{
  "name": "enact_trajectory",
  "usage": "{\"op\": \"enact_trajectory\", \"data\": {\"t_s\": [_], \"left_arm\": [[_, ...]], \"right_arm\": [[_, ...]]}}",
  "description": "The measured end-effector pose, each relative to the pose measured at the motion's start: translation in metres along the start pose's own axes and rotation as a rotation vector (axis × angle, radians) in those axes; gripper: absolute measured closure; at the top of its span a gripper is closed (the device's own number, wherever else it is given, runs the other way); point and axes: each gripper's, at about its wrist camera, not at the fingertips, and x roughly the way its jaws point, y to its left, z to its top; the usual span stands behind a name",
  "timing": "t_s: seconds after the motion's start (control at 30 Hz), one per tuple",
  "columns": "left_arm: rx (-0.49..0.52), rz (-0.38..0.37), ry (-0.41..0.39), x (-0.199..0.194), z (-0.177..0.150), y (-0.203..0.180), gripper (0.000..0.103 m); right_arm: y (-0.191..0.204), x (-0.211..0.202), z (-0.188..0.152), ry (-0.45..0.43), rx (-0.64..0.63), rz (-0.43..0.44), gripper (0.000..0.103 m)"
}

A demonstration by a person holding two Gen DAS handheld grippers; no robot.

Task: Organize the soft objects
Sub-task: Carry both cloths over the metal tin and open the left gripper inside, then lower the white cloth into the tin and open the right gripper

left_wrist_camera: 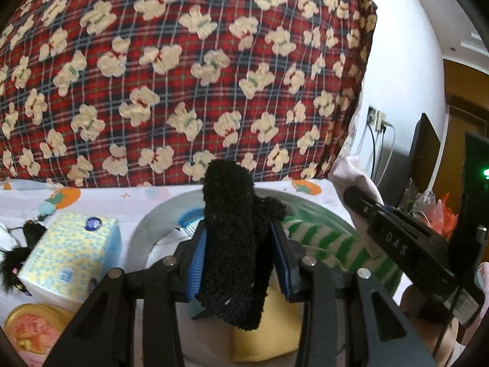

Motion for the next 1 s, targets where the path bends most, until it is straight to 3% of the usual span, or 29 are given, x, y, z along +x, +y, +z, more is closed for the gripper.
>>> {"op": "enact_trajectory", "data": {"t_s": [0.37,0.4,0.43,0.47,0.53,0.57,0.6,0.63,0.67,0.77,1.0], "left_arm": [[0.004,0.033,0.048,0.015,-0.007,0.003,0.064],[0.006,0.034,0.049,0.015,-0.007,0.003,0.057],[0.007,0.033,0.053,0.016,-0.006,0.003,0.05],[0.008,0.031,0.062,0.018,-0.007,0.003,0.036],[0.003,0.044,0.046,0.017,-0.006,0.003,0.028],[-0.003,0.074,0.028,0.013,-0.006,0.004,0.017],[-0.013,0.087,0.014,0.01,-0.006,0.006,0.002],[-0.028,0.095,0.0,0.007,-0.007,0.009,0.001],[-0.041,0.108,-0.008,0.005,-0.007,0.012,0.0],[-0.047,0.125,-0.038,-0.002,-0.007,0.014,0.0],[0.064,0.133,-0.07,-0.009,-0.01,-0.005,0.0]], "right_arm": [[0.009,0.014,-0.01,0.07,-0.02,0.035,0.088],[0.01,0.015,-0.011,0.077,-0.019,0.055,0.086],[0.011,0.018,-0.011,0.094,-0.018,0.076,0.082],[0.013,0.02,-0.012,0.109,-0.017,0.088,0.08],[0.015,0.02,-0.013,0.116,-0.021,0.076,0.057],[0.014,0.018,-0.013,0.108,-0.017,0.061,0.05],[0.01,0.013,-0.011,0.078,0.002,0.035,0.034],[0.006,0.008,-0.01,0.052,0.023,0.024,0.019],[0.001,0.002,-0.008,0.015,0.055,0.022,0.014],[-0.01,-0.014,-0.005,-0.072,0.126,0.038,0.01],[-0.008,-0.012,-0.004,-0.06,0.126,0.013,0.01]]}}
